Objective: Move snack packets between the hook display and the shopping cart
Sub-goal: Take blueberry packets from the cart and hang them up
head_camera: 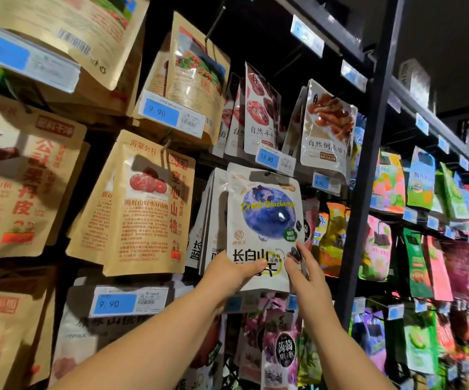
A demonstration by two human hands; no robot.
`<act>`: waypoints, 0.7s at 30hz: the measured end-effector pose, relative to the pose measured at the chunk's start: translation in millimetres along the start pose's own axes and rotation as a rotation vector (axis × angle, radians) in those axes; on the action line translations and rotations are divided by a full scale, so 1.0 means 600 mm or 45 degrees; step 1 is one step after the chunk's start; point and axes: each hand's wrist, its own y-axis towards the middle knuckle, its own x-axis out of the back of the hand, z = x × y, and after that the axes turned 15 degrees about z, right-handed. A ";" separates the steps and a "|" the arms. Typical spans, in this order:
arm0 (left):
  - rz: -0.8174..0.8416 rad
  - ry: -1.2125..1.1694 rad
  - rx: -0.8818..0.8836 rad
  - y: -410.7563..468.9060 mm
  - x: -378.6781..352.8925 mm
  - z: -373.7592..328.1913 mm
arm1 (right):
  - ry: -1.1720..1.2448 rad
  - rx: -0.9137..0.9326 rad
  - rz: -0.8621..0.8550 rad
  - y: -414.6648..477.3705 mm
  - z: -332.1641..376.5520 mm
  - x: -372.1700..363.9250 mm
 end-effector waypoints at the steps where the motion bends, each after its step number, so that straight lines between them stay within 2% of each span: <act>1: -0.001 -0.004 0.001 0.002 0.001 0.003 | 0.001 -0.012 0.007 0.002 -0.001 0.000; 7: -0.093 0.074 0.015 0.015 0.012 0.013 | -0.002 -0.048 0.059 0.017 -0.005 -0.004; 12: -0.381 0.439 0.048 0.012 0.022 -0.005 | -0.148 -0.083 0.102 0.037 -0.002 -0.014; 21: -0.507 0.702 0.142 0.012 0.049 0.011 | -0.214 -0.243 0.200 0.049 -0.013 -0.046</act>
